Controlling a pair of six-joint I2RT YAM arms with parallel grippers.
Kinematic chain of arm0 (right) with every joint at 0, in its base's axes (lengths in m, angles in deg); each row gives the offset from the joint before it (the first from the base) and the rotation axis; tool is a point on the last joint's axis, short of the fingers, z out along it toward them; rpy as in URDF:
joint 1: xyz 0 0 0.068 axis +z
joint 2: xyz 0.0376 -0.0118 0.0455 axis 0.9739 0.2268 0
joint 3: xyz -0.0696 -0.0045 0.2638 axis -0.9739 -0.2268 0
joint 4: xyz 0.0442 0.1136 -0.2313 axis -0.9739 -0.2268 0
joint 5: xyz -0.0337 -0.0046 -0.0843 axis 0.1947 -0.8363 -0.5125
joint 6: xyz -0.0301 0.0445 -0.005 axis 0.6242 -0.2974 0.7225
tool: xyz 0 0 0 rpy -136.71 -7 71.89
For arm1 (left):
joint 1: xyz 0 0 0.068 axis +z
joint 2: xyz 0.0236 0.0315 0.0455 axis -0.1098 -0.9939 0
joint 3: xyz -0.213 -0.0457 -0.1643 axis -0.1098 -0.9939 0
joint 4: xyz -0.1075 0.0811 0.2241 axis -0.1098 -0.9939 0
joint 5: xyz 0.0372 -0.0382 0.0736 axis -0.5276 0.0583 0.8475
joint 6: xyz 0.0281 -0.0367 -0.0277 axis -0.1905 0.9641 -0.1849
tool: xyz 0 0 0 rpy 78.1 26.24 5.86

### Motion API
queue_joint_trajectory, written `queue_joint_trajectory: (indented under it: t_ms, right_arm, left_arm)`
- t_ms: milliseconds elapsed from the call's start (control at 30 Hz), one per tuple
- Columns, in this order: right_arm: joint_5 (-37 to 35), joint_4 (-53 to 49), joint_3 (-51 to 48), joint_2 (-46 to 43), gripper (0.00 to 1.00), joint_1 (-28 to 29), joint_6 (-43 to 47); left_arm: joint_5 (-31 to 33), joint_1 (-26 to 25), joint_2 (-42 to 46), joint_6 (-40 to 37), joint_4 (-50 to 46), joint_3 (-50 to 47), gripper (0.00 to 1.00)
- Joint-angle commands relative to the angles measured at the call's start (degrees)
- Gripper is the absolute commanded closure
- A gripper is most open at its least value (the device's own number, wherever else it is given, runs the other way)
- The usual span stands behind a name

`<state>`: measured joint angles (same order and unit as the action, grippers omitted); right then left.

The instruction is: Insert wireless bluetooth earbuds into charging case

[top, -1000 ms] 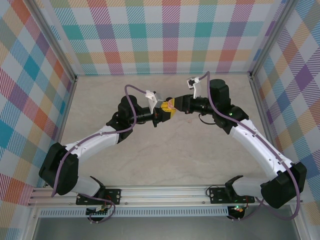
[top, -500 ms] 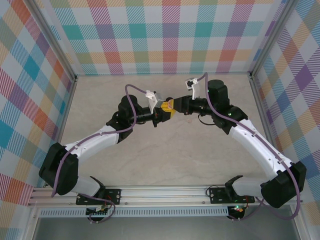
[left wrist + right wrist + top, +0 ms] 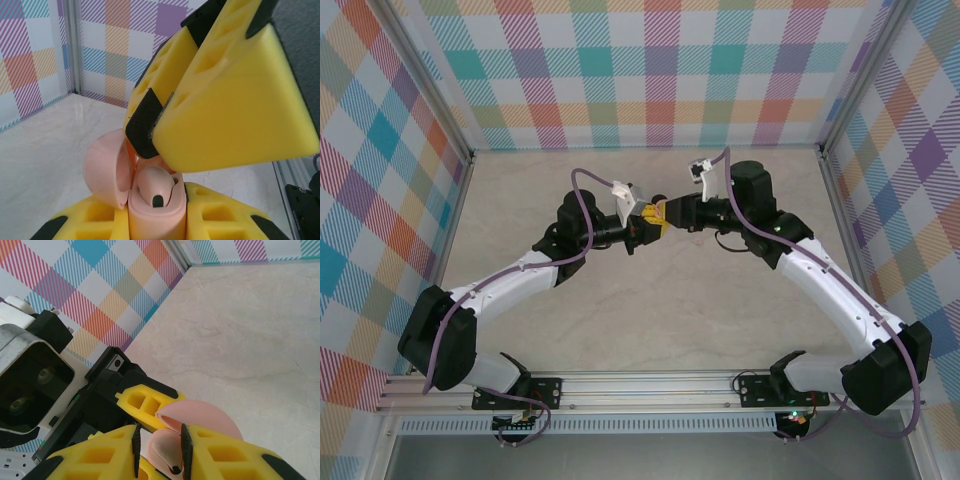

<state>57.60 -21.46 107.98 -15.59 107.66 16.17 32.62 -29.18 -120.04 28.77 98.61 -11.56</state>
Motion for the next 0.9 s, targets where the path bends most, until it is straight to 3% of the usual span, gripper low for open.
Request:
queue_joint_trajectory:
  t_ms: [0,267,567,733,867]
  right_arm:
    - [-0.9,-1.7,1.4,0.5,0.65,0.4,1.4]
    - [-3.3,-1.8,1.3,-1.4,0.58,0.4,1.7]
    - [-18.4,-4.5,-0.4,-6.6,0.58,0.0,2.6]
    - [-22.7,-10.3,1.6,-6.3,0.57,-3.3,3.3]
    - [-21.2,-14.9,3.3,-3.2,0.57,-7.1,3.6]
  left_arm:
    - [-0.9,-0.4,1.5,-0.1,2.0,2.9,0.90]
    - [-0.3,-0.4,1.4,0.0,0.8,3.1,0.90]
    - [0.7,-0.4,2.6,-0.1,-2.4,2.7,0.90]
    - [1.1,-0.5,4.0,0.1,-4.9,2.4,0.91]
    - [1.5,-0.7,6.0,0.2,-6.3,1.4,0.91]
